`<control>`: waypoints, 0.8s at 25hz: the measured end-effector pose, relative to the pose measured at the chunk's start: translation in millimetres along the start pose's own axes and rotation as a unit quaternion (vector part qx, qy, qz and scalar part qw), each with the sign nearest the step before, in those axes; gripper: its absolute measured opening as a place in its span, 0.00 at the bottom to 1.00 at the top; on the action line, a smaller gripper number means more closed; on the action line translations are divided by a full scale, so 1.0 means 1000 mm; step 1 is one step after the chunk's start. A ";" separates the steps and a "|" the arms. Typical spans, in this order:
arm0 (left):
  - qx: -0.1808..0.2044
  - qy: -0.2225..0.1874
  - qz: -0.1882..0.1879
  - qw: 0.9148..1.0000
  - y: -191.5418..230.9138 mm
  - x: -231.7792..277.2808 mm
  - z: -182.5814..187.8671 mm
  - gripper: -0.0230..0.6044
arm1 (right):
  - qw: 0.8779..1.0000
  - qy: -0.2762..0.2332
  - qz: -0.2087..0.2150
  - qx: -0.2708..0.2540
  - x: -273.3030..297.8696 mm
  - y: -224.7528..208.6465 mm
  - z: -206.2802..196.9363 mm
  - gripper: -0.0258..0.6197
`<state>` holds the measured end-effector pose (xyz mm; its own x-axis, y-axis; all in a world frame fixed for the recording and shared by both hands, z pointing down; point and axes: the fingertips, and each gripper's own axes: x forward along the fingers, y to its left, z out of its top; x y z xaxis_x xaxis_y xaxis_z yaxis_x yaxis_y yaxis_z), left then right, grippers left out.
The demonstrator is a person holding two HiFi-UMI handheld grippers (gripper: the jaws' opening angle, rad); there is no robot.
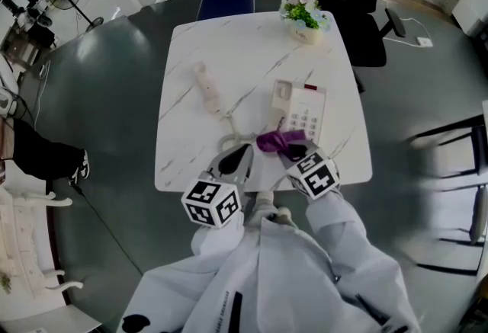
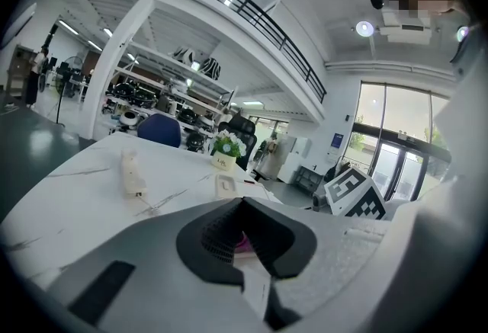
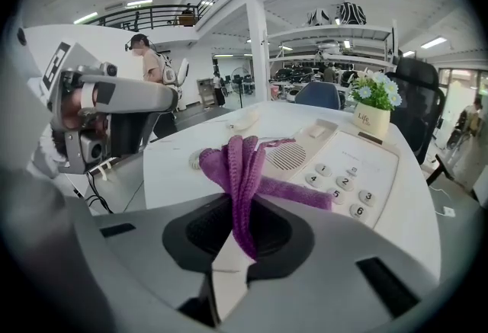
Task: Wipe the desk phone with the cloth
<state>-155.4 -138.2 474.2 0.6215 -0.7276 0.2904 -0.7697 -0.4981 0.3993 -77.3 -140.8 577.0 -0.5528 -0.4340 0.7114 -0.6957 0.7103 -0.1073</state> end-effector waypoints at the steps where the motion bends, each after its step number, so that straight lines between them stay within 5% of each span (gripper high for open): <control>1: 0.001 0.000 0.000 1.000 0.000 -0.001 0.000 0.03 | 1.000 0.001 0.002 0.002 0.000 0.002 -0.001 0.10; 14: 0.020 -0.014 -0.010 1.000 -0.003 -0.002 0.018 0.03 | 0.999 -0.010 0.014 0.031 -0.006 0.015 -0.012 0.10; 20: 0.035 -0.031 -0.022 0.999 -0.009 0.000 0.034 0.03 | 0.992 -0.081 0.030 0.088 -0.029 0.016 0.004 0.10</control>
<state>-153.4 -149.3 441.0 0.6470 -0.7303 0.2190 -0.7509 -0.5606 0.3490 -74.5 -118.6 552.0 -0.6529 -0.4871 0.5800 -0.7203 0.6361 -0.2767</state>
